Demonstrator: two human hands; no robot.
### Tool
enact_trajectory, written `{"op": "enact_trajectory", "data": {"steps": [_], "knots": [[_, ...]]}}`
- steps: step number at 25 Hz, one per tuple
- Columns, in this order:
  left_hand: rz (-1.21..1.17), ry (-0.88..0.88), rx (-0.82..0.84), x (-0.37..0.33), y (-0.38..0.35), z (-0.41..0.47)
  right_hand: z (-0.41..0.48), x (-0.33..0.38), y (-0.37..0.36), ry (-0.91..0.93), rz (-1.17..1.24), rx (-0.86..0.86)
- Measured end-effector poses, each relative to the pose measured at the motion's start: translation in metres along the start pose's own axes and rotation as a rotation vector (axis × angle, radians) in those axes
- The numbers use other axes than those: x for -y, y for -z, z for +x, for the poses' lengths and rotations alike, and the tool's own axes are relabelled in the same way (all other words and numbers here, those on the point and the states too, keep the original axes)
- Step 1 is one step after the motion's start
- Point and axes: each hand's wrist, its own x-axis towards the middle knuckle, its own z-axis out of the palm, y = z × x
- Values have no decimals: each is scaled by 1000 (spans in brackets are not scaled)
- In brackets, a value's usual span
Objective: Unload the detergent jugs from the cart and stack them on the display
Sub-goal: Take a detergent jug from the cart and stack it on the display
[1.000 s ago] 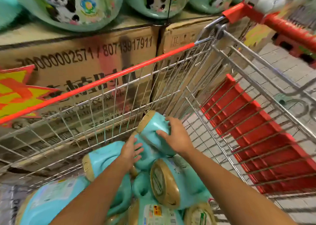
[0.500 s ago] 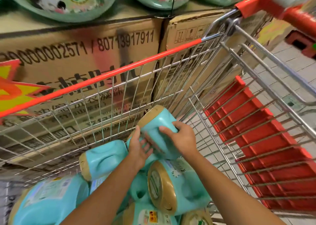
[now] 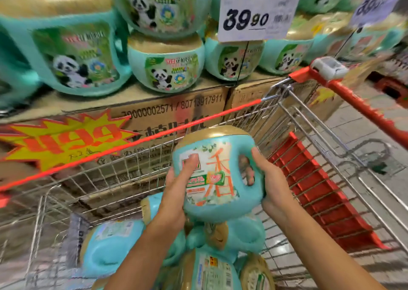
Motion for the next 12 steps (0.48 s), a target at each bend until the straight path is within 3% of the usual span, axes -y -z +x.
{"op": "enact_trajectory", "data": {"steps": [4,12], "knots": [[66,-149,-28,-23,22,-53,-32,-4,-22,-34,35,27],[10,-393,-295,-23,94,-188,-131,-40,-84,-7,-194,353]]}}
